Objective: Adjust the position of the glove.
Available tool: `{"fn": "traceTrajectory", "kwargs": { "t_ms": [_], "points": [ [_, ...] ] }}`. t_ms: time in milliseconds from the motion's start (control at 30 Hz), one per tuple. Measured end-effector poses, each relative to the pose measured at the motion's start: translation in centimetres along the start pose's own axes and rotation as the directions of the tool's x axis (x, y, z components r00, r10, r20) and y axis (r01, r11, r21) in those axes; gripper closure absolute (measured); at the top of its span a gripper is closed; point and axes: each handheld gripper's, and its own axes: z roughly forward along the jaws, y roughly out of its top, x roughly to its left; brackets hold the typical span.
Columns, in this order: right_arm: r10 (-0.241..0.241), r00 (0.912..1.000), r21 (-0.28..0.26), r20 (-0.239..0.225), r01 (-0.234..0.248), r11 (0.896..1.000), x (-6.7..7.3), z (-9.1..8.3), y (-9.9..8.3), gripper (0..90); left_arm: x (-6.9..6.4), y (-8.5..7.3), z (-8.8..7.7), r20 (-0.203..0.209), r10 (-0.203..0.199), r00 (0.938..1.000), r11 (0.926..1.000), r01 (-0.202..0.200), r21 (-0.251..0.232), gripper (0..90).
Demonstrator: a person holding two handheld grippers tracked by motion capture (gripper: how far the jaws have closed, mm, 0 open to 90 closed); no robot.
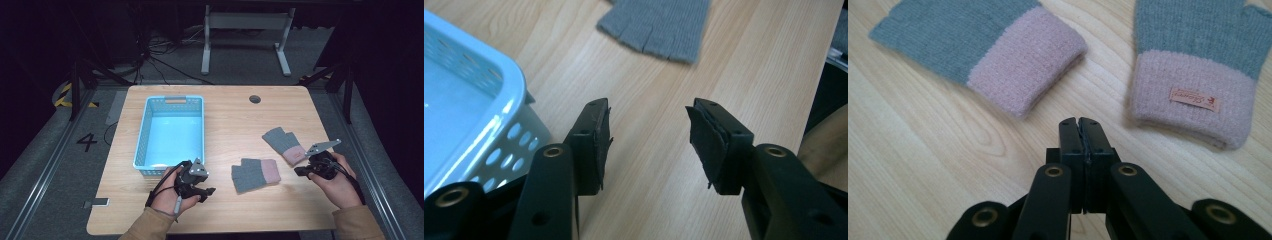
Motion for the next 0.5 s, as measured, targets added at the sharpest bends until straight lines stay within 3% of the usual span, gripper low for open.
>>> {"fn": "traceTrajectory", "kwargs": {
  "t_ms": [267, 500],
  "points": [
    [-0.006, 0.9999, -0.056, 0.012, 0.007, 0.998, 0.26, 0.56, 0.16, 90.0, -0.03, 0.20, -0.37, 0.026, 0.011, 0.9996, 0.9992, -0.010, -0.040, 60.3],
    [-0.021, 0.9997, -0.061, -0.008, 0.021, 0.998, 0.77, 0.93, 0.45, 90.0, -0.04, 0.18, -0.37, 0.049, 0.008, 0.9988, 0.9992, -0.006, -0.040, 61.4]
  ]
}}
